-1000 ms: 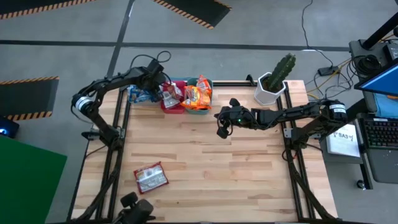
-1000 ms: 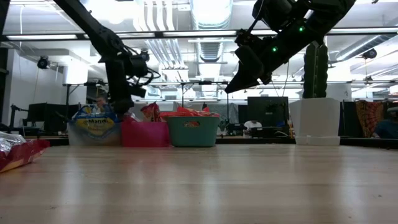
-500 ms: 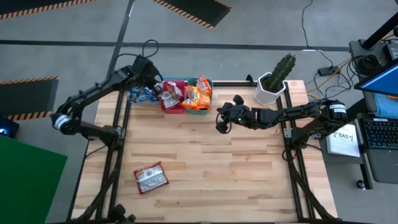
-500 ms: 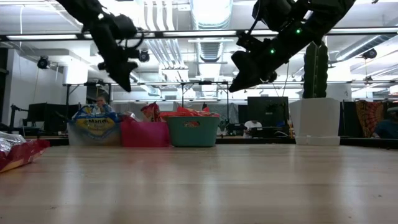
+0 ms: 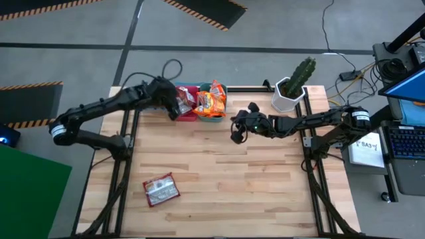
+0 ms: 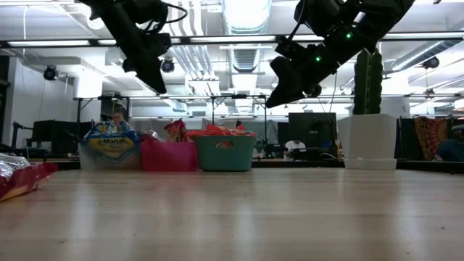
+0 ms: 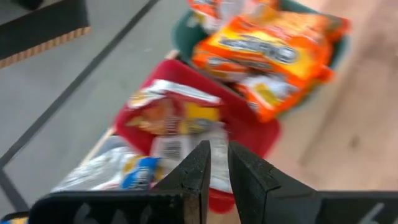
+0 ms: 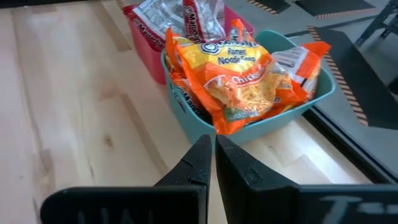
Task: Sort Maruchan noodles
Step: Put the red noodle pack into the red bin
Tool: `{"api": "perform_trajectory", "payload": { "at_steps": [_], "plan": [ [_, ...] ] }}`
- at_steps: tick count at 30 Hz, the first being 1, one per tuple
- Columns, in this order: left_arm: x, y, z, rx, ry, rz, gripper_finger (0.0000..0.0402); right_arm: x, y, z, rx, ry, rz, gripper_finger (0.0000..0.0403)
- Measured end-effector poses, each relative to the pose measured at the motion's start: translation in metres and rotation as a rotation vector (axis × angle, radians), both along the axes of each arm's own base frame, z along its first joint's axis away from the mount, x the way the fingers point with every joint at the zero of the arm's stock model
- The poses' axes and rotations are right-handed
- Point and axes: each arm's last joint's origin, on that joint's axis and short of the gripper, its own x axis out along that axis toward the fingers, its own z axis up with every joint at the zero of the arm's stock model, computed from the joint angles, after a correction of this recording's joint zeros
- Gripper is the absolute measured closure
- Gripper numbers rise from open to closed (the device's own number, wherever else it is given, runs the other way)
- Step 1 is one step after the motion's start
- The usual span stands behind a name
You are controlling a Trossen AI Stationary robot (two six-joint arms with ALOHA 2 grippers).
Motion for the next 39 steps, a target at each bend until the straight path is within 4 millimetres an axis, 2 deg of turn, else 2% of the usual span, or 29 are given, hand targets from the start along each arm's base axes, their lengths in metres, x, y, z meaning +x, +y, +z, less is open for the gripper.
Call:
{"api": "perform_trajectory", "payload": {
  "at_steps": [5, 14, 21, 29, 34, 39],
  "plan": [
    [0.012, -0.021, -0.008, -0.048, 0.036, -0.073, 0.0363, 0.000, 0.000, 0.000, 0.006, -0.001, 0.010, 0.0390],
    [0.011, -0.051, -0.024, -0.162, 0.155, -0.104, 0.0363, 0.000, 0.000, 0.000, 0.006, -0.001, 0.009, 0.0390],
    [0.013, -0.084, -0.033, -0.379, 0.164, -0.226, 0.0363, 0.000, 0.000, 0.000, -0.001, -0.002, 0.004, 0.0390],
    [0.018, -0.117, -0.038, -0.493, 0.203, -0.254, 0.0363, -0.005, -0.007, 0.013, -0.098, -0.039, -0.193, 0.0390],
    [0.021, -0.132, -0.042, -0.500, 0.231, -0.285, 0.0363, -0.005, -0.008, 0.017, -0.099, -0.053, -0.195, 0.0390],
    [0.021, -0.137, -0.043, -0.514, 0.230, -0.258, 0.0357, -0.005, -0.008, 0.016, -0.103, -0.049, -0.192, 0.0390]
  ]
}}
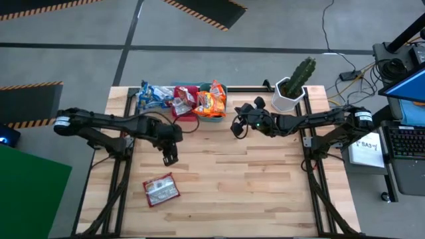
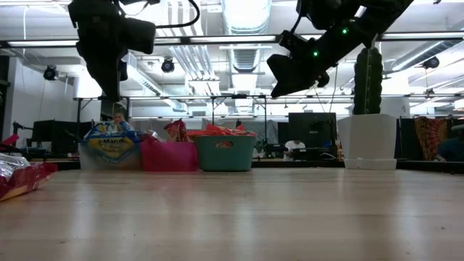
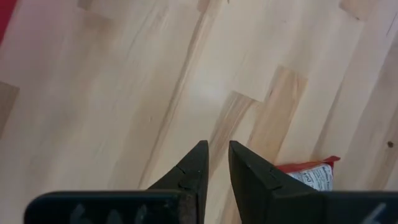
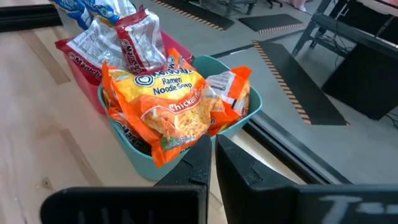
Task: Sort Maruchan noodles
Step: Put the red noodle pack into the red bin
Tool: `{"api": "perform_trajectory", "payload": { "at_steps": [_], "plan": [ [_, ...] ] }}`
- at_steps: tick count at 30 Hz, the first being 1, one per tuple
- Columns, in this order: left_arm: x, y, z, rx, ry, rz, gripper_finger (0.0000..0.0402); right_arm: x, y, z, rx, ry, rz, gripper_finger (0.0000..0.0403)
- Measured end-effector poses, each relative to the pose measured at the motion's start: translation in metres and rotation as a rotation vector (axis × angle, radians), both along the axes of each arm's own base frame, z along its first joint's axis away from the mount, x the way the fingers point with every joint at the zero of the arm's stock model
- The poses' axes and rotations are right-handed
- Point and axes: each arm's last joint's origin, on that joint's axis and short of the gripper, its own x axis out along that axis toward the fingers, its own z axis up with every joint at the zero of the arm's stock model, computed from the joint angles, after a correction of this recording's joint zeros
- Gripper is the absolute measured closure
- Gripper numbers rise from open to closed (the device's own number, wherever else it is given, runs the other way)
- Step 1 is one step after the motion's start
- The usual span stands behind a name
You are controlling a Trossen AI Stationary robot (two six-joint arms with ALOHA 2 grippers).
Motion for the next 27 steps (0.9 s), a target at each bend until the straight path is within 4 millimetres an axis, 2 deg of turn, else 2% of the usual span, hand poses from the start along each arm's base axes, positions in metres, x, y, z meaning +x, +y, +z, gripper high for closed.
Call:
{"api": "perform_trajectory", "payload": {
  "at_steps": [7, 13, 19, 27],
  "plan": [
    [-0.002, -0.011, -0.001, -0.023, 0.020, 0.030, 0.0319, 0.000, 0.000, 0.000, -0.005, 0.006, 0.003, 0.0390],
    [-0.010, -0.036, -0.011, -0.052, 0.065, 0.025, 0.0273, 0.000, 0.000, 0.000, -0.011, 0.012, 0.009, 0.0390],
    [-0.021, -0.059, -0.024, -0.121, 0.139, 0.141, 0.0232, 0.000, 0.000, 0.001, -0.023, 0.022, 0.018, 0.0390],
    [-0.028, -0.085, -0.031, -0.184, 0.125, 0.184, 0.0222, 0.006, -0.001, 0.014, -0.051, -0.003, 0.035, 0.0390]
  ]
}}
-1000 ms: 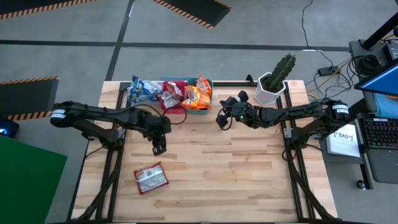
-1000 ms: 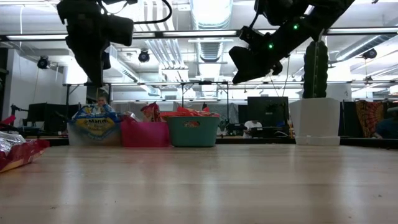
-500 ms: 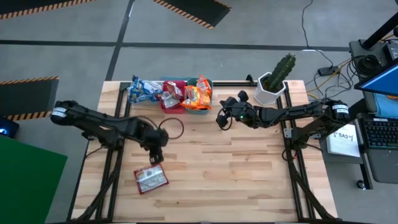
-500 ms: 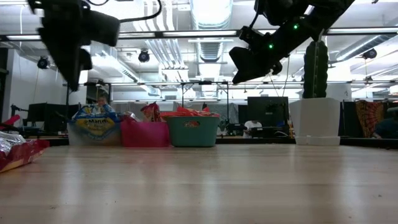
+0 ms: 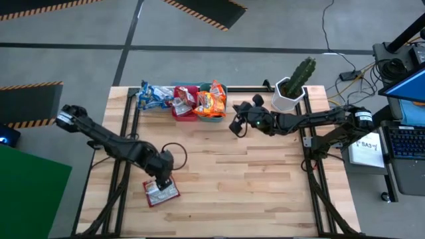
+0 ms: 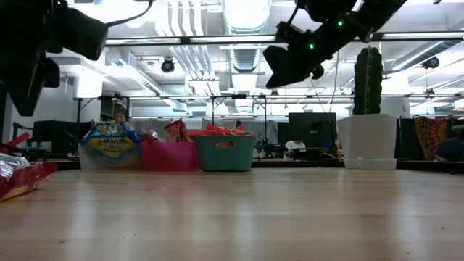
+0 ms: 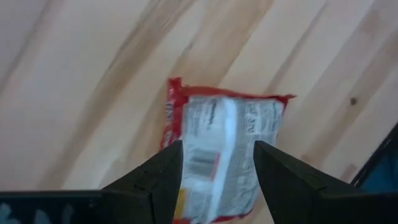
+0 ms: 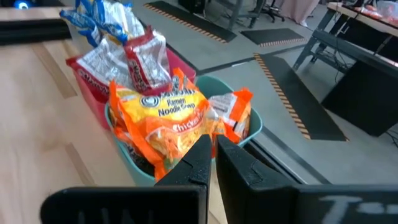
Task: Sort Maruchan noodles
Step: Put the red noodle pack into the red bin
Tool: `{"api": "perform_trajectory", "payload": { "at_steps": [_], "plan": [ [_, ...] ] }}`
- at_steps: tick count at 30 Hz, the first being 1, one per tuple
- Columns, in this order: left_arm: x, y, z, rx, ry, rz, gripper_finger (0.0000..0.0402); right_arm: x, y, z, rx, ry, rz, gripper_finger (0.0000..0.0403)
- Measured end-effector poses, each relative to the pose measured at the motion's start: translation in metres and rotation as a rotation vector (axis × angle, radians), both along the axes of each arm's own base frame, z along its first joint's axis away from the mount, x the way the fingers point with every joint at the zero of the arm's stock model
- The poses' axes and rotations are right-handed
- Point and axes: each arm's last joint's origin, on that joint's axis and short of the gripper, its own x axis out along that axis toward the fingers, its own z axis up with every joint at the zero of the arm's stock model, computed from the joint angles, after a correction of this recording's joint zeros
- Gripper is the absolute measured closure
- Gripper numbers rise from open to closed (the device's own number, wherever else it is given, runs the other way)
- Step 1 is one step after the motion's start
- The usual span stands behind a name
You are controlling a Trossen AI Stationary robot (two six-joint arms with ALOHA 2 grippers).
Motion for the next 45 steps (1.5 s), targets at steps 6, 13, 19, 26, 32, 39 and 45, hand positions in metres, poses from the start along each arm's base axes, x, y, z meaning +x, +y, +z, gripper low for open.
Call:
{"api": "perform_trajectory", "payload": {
  "at_steps": [6, 13, 19, 26, 32, 39, 45],
  "plan": [
    [-0.003, -0.012, -0.009, -0.022, -0.033, 0.047, 0.0222, 0.001, -0.002, 0.009, -0.006, -0.033, -0.019, 0.0390],
    [-0.010, -0.017, -0.020, -0.018, -0.022, 0.076, 0.0222, -0.001, -0.005, 0.012, -0.048, -0.024, -0.095, 0.0390],
    [-0.009, -0.018, -0.038, -0.078, -0.089, 0.045, 0.0222, -0.001, -0.004, 0.012, -0.050, -0.018, -0.082, 0.0390],
    [-0.015, -0.015, -0.049, -0.061, -0.062, 0.041, 0.0224, 0.000, -0.004, 0.010, -0.030, -0.017, -0.081, 0.0390],
    [-0.018, -0.013, -0.060, -0.065, -0.073, 0.033, 0.0232, -0.001, -0.004, 0.008, -0.016, -0.007, -0.087, 0.0390],
    [-0.021, -0.011, -0.066, -0.053, -0.072, 0.005, 0.0250, -0.002, -0.003, 0.006, -0.002, 0.000, -0.090, 0.0390],
    [-0.025, -0.009, -0.073, -0.045, -0.072, -0.014, 0.0307, -0.002, -0.002, 0.004, 0.027, 0.000, -0.076, 0.0390]
  ]
}}
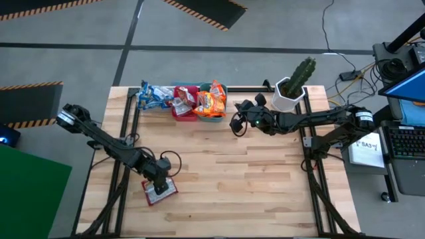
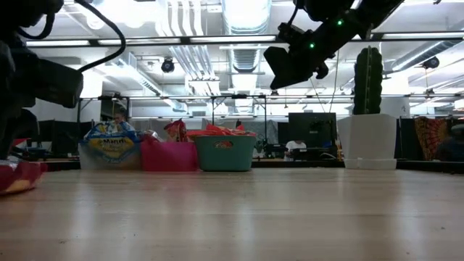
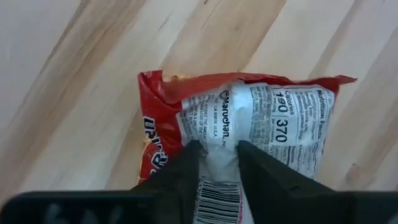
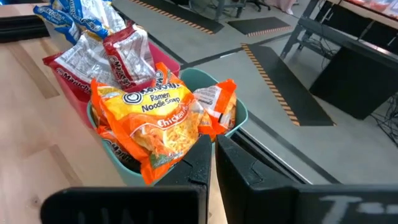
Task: Sort Maruchan noodles
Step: Put the red noodle pack into the red bin
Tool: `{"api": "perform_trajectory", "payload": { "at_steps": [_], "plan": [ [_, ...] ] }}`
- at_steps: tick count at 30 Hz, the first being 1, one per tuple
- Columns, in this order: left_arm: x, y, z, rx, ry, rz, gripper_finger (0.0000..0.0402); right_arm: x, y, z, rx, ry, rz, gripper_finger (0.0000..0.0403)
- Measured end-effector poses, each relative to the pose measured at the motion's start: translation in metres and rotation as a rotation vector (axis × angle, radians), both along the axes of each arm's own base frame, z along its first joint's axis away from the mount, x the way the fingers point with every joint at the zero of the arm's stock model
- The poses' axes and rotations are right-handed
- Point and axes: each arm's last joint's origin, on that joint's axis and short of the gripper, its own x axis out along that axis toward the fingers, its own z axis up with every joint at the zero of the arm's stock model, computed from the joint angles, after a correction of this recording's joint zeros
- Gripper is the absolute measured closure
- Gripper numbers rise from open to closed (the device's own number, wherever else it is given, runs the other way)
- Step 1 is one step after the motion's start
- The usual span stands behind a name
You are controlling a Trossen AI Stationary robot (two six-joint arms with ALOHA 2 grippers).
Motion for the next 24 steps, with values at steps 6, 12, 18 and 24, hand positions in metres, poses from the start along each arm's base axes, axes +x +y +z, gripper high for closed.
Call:
{"api": "perform_trajectory", "payload": {
  "at_steps": [6, 12, 18, 24],
  "plan": [
    [0.005, 0.007, 0.001, 0.133, -0.078, -0.039, 0.0387, 0.000, 0.000, -0.001, 0.012, -0.003, -0.006, 0.0390],
    [0.017, 0.019, 0.007, 0.329, -0.205, -0.052, 0.0398, 0.000, 0.000, -0.001, 0.012, -0.003, -0.006, 0.0390],
    [0.035, 0.031, 0.017, 0.602, -0.402, -0.063, 0.0400, 0.002, 0.002, -0.001, 0.062, -0.014, 0.087, 0.0390],
    [0.052, 0.042, 0.029, 0.745, -0.532, -0.105, 0.0401, 0.006, 0.009, -0.002, 0.203, -0.048, 0.364, 0.0390]
  ]
}}
